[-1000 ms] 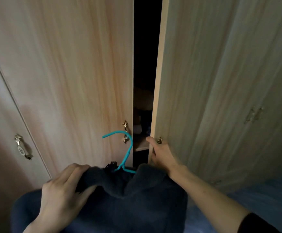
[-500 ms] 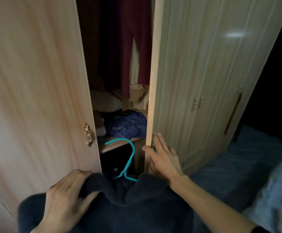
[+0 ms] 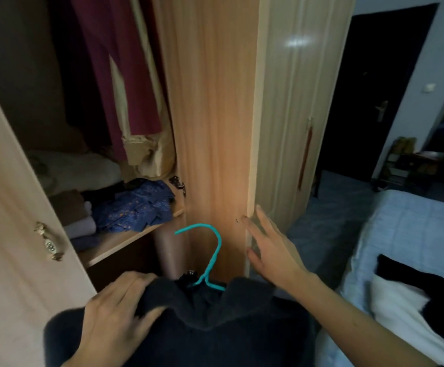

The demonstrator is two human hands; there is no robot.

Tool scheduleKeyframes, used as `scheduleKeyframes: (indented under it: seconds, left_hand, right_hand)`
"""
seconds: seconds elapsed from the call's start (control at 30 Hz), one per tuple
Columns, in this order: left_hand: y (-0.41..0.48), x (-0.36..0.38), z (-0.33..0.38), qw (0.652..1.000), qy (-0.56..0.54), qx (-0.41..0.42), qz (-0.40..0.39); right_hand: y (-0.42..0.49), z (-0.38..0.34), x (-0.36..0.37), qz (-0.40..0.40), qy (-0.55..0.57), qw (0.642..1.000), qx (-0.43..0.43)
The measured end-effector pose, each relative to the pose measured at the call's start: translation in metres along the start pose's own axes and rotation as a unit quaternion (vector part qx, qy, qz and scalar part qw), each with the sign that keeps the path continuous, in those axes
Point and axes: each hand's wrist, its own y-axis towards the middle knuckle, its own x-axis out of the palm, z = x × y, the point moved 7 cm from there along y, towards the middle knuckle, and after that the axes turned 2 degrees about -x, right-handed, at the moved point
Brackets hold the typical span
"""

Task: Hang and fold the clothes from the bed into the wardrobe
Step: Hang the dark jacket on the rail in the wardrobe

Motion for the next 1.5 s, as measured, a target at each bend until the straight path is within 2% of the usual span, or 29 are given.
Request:
scheduleKeyframes:
  seconds: [0.13, 0.23, 0.43, 0.53, 0.7, 0.83, 0.97, 1.13, 1.23, 1.5]
  left_hand:
    - [0.016, 0.019, 0.011, 1.0, -0.016, 0.017, -0.006]
    - [0.025, 0.022, 0.015, 1.0, -0.023, 0.019, 0.01]
    - [0.038, 0.021, 0.017, 0.999, 0.012, 0.013, 0.048]
    - [0.042, 0.018, 0.016, 0.997, 0.033, 0.007, 0.072]
    - [0.046, 0.012, 0.005, 0.995, 0.066, -0.019, 0.069]
    - [0.042, 0.004, -0.003, 0.991, 0.088, -0.044, 0.086]
    - [0.033, 0.0, -0.005, 0.987, 0.111, -0.047, 0.103]
    - [0.025, -0.004, -0.01, 0.988, 0.118, -0.041, 0.088]
    - [0.026, -0.012, -0.017, 0.987, 0.132, -0.057, 0.071]
    - [0.042, -0.054, -0.032, 0.98, 0.18, -0.083, 0.015]
  right_hand:
    - [-0.001, 0.037, -0.007, -0.012, 0.014, 0.999, 0.042]
    - [-0.003, 0.049, -0.014, -0.02, 0.072, 0.996, 0.055]
    - [-0.001, 0.038, -0.055, 0.04, 0.188, 0.981, 0.032]
    - [0.0, 0.02, -0.071, 0.035, 0.192, 0.981, -0.006]
    - [-0.003, -0.022, -0.071, -0.004, 0.19, 0.976, -0.105]
    - [0.002, -0.039, -0.063, -0.027, 0.184, 0.973, -0.137]
    - [0.006, -0.053, -0.043, -0.072, 0.126, 0.978, -0.15]
    - [0.004, -0.067, -0.032, -0.015, 0.102, 0.984, -0.143]
    - [0.006, -0.078, -0.034, 0.047, 0.101, 0.982, -0.151]
    - [0.027, -0.112, -0.055, 0.233, 0.124, 0.942, -0.208]
